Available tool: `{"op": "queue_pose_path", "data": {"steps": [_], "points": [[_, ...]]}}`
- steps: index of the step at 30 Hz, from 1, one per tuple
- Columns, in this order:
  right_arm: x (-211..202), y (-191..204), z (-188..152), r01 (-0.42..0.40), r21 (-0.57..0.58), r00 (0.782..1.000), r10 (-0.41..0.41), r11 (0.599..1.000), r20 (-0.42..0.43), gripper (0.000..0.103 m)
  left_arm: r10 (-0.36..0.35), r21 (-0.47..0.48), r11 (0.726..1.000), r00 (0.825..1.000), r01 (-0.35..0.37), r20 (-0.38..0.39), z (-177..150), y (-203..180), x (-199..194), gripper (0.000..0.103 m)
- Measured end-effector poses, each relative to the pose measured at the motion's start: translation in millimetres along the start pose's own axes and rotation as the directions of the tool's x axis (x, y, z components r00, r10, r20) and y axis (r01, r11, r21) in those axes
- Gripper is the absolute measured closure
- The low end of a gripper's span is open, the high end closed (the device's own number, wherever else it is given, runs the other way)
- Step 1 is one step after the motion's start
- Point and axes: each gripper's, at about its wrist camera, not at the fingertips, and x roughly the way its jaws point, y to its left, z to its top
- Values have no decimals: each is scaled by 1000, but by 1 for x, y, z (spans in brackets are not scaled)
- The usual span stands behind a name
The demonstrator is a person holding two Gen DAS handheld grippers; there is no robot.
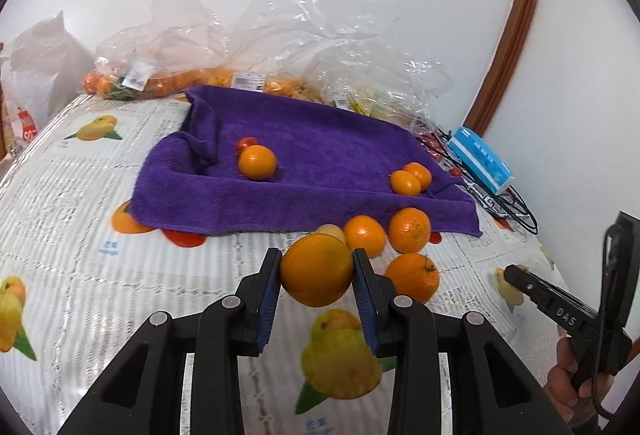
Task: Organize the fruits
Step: 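Lift the yellow-brown fruit and large orange and carry both over the towel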
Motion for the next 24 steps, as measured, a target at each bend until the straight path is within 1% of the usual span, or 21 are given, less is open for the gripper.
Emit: {"op": "queue_pose_path", "data": {"steps": [5,10,15,20,24], "points": [[-9,17,-4,-10,-37,1000,11,999,29,76,-10,-21,1000,1000,11,20,0,6,-6,70],[-18,34,-2,-76,-39,997,77,996,25,76,-2,-28,1000,999,3,35,-1,10,-13,70],[-34,50,11,-109,-65,992,113,992,55,76,12,-55,998,999,-10,44,-2,18,-20,70],[-47,61,24,-137,-79,985,144,987,94,76,0,-88,996,1000,3,31,-3,29,-27,70],[-51,70,33,-178,-76,978,185,981,99,76,12,-100,995,999,-8,33,1,37,-39,70]]}}
